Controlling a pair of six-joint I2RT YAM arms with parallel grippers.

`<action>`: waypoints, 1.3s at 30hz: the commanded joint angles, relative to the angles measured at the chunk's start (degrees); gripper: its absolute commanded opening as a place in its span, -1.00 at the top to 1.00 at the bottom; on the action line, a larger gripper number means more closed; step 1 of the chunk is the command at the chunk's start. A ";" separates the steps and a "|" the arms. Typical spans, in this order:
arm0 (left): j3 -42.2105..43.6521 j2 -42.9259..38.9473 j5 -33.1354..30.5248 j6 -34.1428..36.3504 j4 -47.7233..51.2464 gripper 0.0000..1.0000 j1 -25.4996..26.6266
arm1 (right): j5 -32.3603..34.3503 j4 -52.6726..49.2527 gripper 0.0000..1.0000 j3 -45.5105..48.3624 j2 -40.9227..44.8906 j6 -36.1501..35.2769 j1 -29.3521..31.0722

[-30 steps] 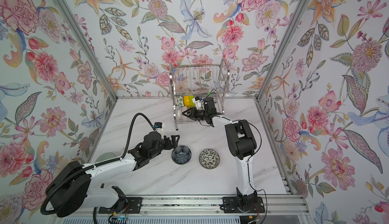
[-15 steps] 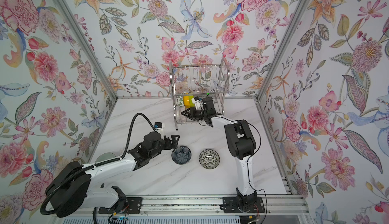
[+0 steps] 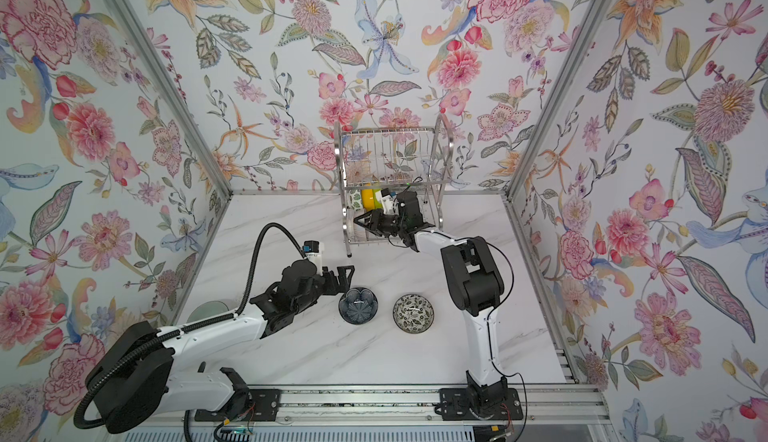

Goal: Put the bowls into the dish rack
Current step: 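Open the right gripper and release the pink-striped bowl upright in the rack, then withdraw the right gripper while the left gripper reaches toward the pale green bowl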

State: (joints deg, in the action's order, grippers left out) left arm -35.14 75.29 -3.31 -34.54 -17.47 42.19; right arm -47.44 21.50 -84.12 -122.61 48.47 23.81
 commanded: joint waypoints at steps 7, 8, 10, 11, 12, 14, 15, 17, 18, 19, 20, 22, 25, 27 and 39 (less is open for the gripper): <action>1.08 -2.42 -1.80 -0.70 2.13 -0.98 0.72 | 0.86 -1.87 0.19 3.21 5.98 -3.39 -0.29; 1.13 -2.51 -1.79 -0.79 2.22 -0.98 0.76 | 0.93 -2.07 0.18 3.49 6.27 -3.67 -0.41; 1.35 -2.92 -1.85 -0.96 2.35 -0.98 0.78 | 1.11 -2.42 0.16 4.19 7.13 -4.11 -0.52; 1.38 -3.15 -1.93 -0.96 2.43 -0.98 0.84 | 1.29 -2.67 0.14 4.66 7.73 -4.46 -0.60; 1.45 -3.44 -2.02 -0.96 2.68 -0.98 0.88 | 1.71 -3.01 0.09 5.20 8.34 -4.75 -0.63; 1.64 -4.15 -2.39 -0.97 3.22 -0.98 1.06 | 2.41 -3.91 0.01 6.23 9.61 -5.66 -0.85; 1.75 -4.63 -2.58 -0.97 3.55 -0.98 1.06 | 2.86 -4.21 -0.03 6.83 10.45 -6.15 -0.81; 2.08 -5.55 -2.99 -1.06 4.09 -0.98 1.14 | 3.38 -4.58 -0.07 8.15 11.85 -6.63 -0.96; 2.32 -6.11 -3.23 -1.22 4.37 -0.98 1.14 | 3.48 -4.47 -0.10 8.96 12.57 -6.82 -1.01; 2.50 -6.60 -3.47 -1.25 4.62 -0.98 1.14 | 3.73 -4.31 -0.14 9.70 13.26 -6.87 -1.05; 2.74 -7.02 -3.66 -1.39 4.92 -0.98 1.14 | 4.16 -4.27 -0.17 10.62 14.16 -6.98 -1.14; 2.97 -7.88 -3.98 -1.66 5.84 -0.98 1.14 | 5.19 -4.29 -0.22 12.51 15.83 -7.37 -1.27; 2.84 -9.61 -5.01 -1.93 8.68 -0.98 1.14 | 6.84 -4.24 -0.33 15.21 18.69 -8.05 -1.49; 1.80 -11.11 -7.05 -2.10 13.35 -0.98 1.14 | 7.78 -4.48 -0.41 16.93 20.75 -8.55 -1.58; -8.23 -22.46 -28.01 0.46 58.18 -0.98 -6.95 | 21.71 -5.89 -0.97 29.90 37.35 -14.74 1.96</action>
State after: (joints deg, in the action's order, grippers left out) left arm -43.27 55.90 -25.17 -35.73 26.17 39.42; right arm -31.92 15.99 -56.47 -88.75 37.32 23.59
